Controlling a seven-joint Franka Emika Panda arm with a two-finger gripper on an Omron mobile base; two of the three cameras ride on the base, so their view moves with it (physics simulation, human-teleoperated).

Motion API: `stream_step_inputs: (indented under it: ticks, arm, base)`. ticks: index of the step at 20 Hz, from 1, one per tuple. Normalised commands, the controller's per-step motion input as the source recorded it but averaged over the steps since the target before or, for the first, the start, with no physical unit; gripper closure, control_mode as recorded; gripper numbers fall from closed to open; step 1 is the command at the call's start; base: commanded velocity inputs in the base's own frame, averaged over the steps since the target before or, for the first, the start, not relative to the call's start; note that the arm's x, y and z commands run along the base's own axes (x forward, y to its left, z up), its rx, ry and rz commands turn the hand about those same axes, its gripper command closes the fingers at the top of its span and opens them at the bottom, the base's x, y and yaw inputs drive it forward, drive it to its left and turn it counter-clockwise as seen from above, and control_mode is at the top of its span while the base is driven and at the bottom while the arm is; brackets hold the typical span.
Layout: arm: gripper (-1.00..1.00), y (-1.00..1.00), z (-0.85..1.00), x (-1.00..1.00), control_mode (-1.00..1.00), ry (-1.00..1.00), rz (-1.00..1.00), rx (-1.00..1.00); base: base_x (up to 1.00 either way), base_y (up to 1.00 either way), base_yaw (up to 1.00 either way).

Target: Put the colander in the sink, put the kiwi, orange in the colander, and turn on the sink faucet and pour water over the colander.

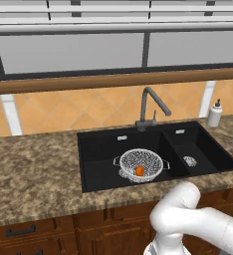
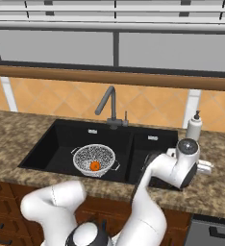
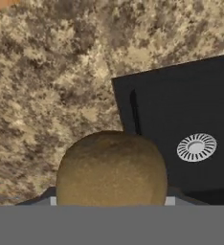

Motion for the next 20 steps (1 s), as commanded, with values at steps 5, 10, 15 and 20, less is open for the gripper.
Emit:
stream_step_inputs:
  ticks: [5,10,15,20]
  arm:
    - [1.0,1.0,0.55,-0.28,-1.0,-0.23,0.01,-0.14]
    - [1.0,1.0,0.4,-0.08,-1.0,-0.04,-0.02,-0.2]
    - [1.0,1.0,0.13,0.0,-1.0,0.03,-0.06,-0.16]
    - [1.0,0.98,0.0,0.07,-1.0,0.02,-0.04,-0.09]
  base:
    - [0.0,0.0,0.0]
    - [0.0,0.0,0.0]
    - [0.0,0.0,0.0]
    - [0.0,0.0,0.0]
